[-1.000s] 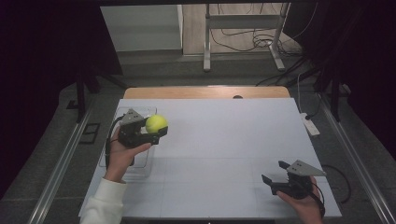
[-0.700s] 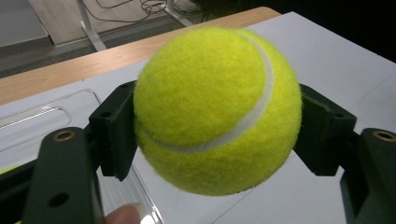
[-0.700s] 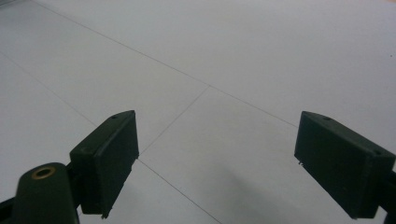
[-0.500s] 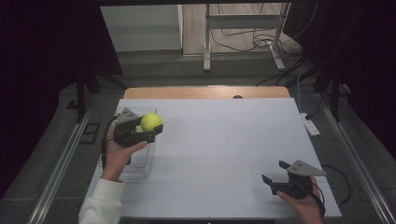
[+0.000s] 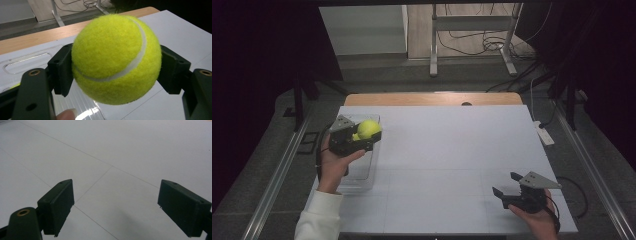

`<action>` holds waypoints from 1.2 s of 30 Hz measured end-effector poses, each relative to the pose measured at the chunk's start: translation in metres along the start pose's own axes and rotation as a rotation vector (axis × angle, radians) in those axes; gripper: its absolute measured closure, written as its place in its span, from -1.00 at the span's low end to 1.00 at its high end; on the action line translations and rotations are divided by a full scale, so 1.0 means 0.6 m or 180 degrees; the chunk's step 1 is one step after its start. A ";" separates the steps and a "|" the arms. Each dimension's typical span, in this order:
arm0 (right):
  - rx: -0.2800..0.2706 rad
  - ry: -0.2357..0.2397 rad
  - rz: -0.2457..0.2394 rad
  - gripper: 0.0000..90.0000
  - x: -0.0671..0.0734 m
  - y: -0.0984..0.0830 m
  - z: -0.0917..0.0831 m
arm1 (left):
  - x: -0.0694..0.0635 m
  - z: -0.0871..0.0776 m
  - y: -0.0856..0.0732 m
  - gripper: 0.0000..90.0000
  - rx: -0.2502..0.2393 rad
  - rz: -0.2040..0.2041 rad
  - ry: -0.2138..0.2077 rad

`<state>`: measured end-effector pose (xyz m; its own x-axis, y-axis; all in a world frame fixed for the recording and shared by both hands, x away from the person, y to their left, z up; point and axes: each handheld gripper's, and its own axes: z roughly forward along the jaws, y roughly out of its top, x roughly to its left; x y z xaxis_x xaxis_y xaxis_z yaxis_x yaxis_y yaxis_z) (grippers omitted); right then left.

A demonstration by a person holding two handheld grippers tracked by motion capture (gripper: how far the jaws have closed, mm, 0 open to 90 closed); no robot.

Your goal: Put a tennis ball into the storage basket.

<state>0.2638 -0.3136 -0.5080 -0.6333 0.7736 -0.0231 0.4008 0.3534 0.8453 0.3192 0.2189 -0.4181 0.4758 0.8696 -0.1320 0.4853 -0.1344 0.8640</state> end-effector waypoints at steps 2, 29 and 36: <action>0.0005 -0.0003 -0.0003 -0.69 0.000 0.000 -0.001 | 0.002 -0.002 0.000 -0.41 -0.0008 -0.0009 0.0014; 0.0005 -0.0005 -0.0006 -0.69 0.000 0.000 -0.001 | 0.029 -0.015 -0.022 -0.41 0.0059 -0.0092 0.0273; 0.0008 -0.0004 -0.0006 -0.69 0.000 0.000 -0.001 | 0.038 -0.019 -0.029 -0.41 0.0090 -0.0116 0.0354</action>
<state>0.2635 -0.3139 -0.5078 -0.6331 0.7736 -0.0253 0.4013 0.3560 0.8439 0.3137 0.2466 -0.4306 0.3740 0.9212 -0.1070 0.5220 -0.1137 0.8453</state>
